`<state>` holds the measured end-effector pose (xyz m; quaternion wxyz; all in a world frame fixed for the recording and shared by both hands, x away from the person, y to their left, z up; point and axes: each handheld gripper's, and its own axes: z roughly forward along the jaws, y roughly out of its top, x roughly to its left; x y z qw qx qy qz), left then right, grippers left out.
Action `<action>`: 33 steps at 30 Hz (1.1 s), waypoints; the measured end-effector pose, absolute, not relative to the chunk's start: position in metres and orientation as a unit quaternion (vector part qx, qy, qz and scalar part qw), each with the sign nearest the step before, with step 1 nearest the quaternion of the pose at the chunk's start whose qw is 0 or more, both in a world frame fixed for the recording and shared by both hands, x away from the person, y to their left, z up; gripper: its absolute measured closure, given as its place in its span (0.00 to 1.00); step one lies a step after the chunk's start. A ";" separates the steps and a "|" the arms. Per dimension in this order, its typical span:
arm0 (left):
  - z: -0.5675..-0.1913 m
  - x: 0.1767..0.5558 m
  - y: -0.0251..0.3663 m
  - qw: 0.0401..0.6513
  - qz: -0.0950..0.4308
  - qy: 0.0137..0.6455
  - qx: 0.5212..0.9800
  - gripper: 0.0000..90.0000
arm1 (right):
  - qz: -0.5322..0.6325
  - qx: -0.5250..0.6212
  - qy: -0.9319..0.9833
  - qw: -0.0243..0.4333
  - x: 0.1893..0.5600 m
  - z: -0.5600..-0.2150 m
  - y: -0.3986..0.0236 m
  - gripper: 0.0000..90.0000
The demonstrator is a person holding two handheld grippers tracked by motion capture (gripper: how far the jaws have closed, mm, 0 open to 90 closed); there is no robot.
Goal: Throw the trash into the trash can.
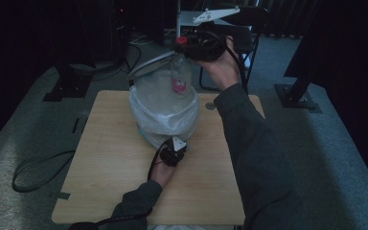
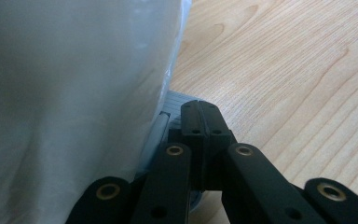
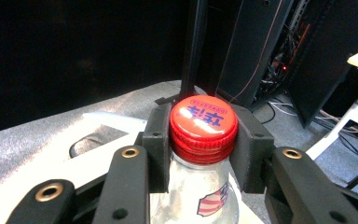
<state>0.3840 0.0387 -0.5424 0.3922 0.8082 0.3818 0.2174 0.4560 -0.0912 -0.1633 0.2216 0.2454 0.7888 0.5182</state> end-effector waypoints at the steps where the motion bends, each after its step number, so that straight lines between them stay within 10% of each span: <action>1: -0.542 0.384 0.039 0.392 0.217 0.382 0.808 1.00 | 0.518 0.245 0.789 0.222 0.456 -0.163 -0.091 0.69; 33: -0.541 0.388 0.042 0.384 0.236 0.354 0.819 1.00 | 0.516 0.229 0.800 0.205 0.449 -0.181 -0.081 0.69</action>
